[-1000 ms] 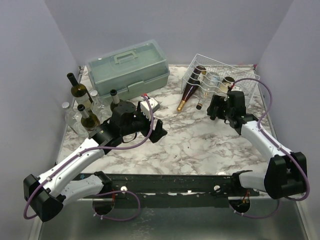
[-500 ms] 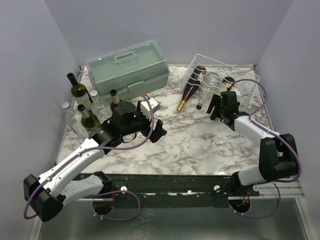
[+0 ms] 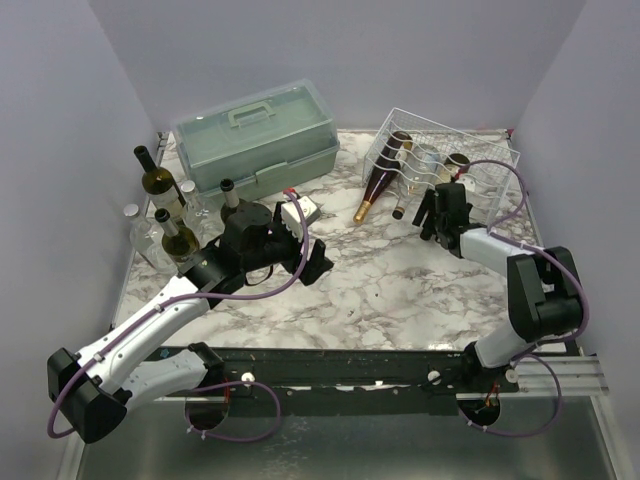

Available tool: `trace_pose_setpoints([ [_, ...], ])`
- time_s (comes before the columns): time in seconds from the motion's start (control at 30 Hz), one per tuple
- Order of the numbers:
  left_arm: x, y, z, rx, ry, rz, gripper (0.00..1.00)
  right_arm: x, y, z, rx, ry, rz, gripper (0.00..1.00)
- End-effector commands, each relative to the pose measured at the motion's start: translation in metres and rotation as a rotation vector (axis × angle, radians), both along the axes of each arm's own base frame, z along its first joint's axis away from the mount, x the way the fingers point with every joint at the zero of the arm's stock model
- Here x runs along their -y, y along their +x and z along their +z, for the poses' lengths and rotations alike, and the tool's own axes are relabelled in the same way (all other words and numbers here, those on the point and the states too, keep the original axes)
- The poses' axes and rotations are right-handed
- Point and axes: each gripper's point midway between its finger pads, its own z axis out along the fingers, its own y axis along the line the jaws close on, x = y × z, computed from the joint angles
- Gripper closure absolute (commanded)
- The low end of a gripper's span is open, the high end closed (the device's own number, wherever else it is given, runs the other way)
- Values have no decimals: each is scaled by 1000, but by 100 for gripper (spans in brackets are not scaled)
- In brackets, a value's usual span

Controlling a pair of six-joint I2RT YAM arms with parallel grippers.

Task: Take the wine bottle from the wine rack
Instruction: Pick up the wine bottle from the wine rack.

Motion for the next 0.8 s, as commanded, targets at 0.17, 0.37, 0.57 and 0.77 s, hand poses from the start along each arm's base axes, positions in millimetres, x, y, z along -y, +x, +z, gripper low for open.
trace_pose_setpoints([
  [0.17,0,2,-7,3,25,-1,1,2,12,-8,24,19,-60,31],
  [0.37,0,2,-8,4,27,1,1,1,12,-24,-31,42,-97,32],
  [0.57,-1,3,-9,4,33,5,1,-2,14,-35,-53,61,-109,35],
  [0.77,-1,3,-10,2,35,3,1,-1,18,-30,-20,68,-115,37],
])
